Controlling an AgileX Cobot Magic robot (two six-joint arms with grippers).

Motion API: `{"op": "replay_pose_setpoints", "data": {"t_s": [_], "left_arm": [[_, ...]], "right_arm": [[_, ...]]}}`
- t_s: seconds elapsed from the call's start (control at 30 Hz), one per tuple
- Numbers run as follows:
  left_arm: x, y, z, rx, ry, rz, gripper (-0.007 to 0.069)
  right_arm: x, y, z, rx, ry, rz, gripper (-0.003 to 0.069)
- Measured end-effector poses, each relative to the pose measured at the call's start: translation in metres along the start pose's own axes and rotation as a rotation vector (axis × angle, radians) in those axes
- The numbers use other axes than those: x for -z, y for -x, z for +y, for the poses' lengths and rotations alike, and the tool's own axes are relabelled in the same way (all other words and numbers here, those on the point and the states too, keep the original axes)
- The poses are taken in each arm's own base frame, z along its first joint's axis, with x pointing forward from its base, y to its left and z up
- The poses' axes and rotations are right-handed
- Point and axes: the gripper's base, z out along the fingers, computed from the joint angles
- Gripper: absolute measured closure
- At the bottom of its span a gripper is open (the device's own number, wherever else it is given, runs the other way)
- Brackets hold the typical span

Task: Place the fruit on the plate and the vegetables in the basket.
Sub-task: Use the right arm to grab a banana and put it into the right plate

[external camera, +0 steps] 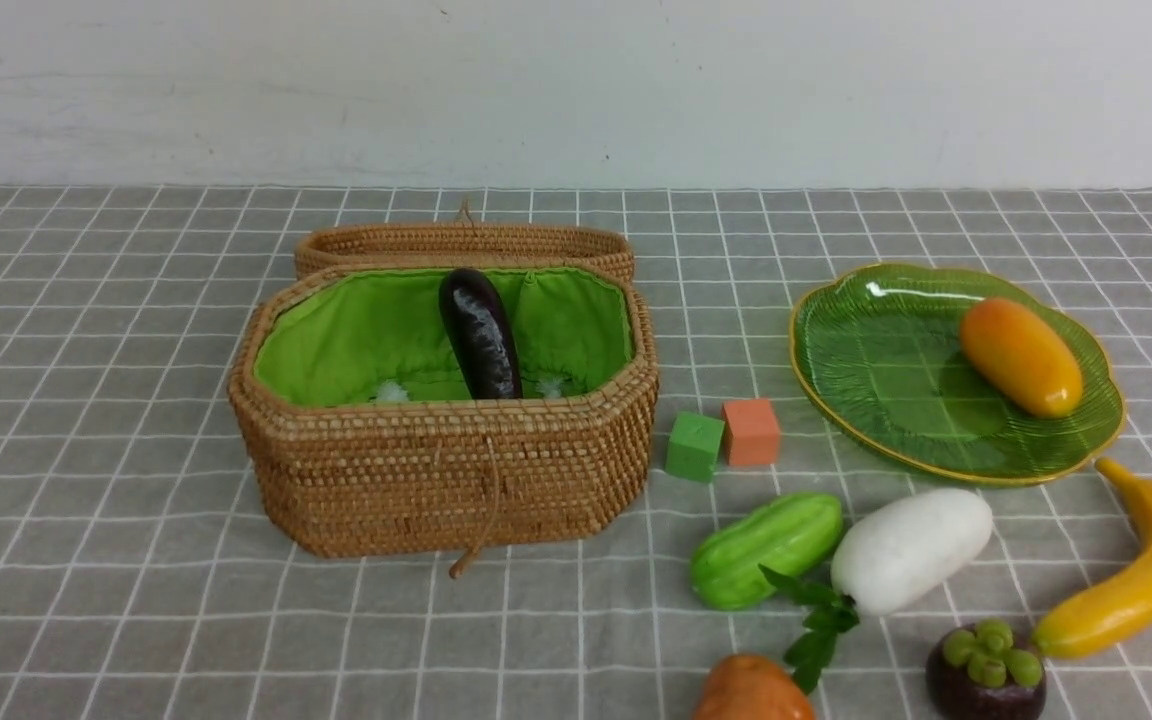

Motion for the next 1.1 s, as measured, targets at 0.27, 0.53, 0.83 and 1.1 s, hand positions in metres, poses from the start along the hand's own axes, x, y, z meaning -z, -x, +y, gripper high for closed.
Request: {"op": "replay_pose_setpoints", "data": {"t_s": [0.27,0.53,0.83,1.1], "left_arm": [[-0.015,-0.078,0.015,0.062,0.066,0.154,0.0629],[-0.012,-0.099,0.019,0.041,0.093,0.337,0.0622],[-0.012,-0.099,0.018,0.040,0.088,0.338,0.0614],[-0.011,-0.099,0.018,0.040,0.089,0.339,0.0605]], "right_arm": [[0.000,0.000,0.000,0.000,0.000,0.000,0.0417],[0.000,0.000,0.000,0.000,0.000,0.000,0.0417],[0.000,0.000,0.000,0.000,0.000,0.000,0.0417],[0.000,0.000,0.000,0.000,0.000,0.000,0.0417]]}}
